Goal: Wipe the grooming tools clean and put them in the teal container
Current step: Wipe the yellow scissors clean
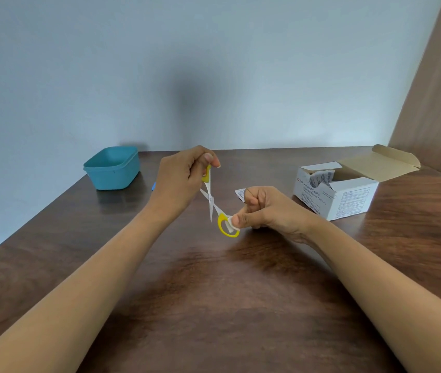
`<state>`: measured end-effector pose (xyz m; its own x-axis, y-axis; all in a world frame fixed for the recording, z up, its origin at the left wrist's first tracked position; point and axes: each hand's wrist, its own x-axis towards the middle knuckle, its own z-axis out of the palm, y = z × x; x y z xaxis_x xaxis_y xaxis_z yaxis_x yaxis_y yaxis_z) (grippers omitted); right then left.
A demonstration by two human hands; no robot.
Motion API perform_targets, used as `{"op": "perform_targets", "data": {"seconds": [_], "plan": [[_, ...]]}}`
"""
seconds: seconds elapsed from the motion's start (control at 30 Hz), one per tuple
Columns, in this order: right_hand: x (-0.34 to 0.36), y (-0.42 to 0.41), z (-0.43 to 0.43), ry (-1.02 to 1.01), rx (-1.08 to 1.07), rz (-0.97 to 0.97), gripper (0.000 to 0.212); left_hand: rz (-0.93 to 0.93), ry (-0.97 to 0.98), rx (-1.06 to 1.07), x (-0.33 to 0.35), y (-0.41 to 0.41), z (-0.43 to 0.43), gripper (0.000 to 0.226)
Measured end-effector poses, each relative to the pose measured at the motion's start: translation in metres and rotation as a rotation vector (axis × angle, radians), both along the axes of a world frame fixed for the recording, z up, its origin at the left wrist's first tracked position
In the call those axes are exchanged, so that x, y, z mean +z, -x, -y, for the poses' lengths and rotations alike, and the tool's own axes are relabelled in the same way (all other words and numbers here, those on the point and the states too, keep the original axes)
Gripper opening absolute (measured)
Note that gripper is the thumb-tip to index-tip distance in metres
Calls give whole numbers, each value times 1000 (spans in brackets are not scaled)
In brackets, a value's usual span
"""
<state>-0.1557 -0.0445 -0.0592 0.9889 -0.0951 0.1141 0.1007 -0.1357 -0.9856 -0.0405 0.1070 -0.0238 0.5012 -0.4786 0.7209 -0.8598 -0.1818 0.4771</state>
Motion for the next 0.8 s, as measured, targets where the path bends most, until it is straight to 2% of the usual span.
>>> {"op": "perform_targets", "data": {"seconds": [0.23, 0.43, 0.5, 0.6, 0.67, 0.8], "plan": [[-10, -8, -13, -102, -29, 90, 49, 33, 20, -26, -5, 6, 4, 25], [-11, -10, -15, -75, -116, 167, 49, -6, 54, 24, -8, 5, 5, 21], [-7, -9, -16, -110, -192, 175, 51, -80, 92, 22, -9, 7, 6, 20], [-1, -10, -12, -223, -329, 206, 53, -220, 98, 72, -17, 9, 9, 31], [0, -11, -6, -324, -410, 215, 53, -292, 33, 82, -27, 9, 11, 44], [-2, -11, 6, -448, -498, 216, 57, -520, -189, -129, -40, 21, 15, 57]]}}
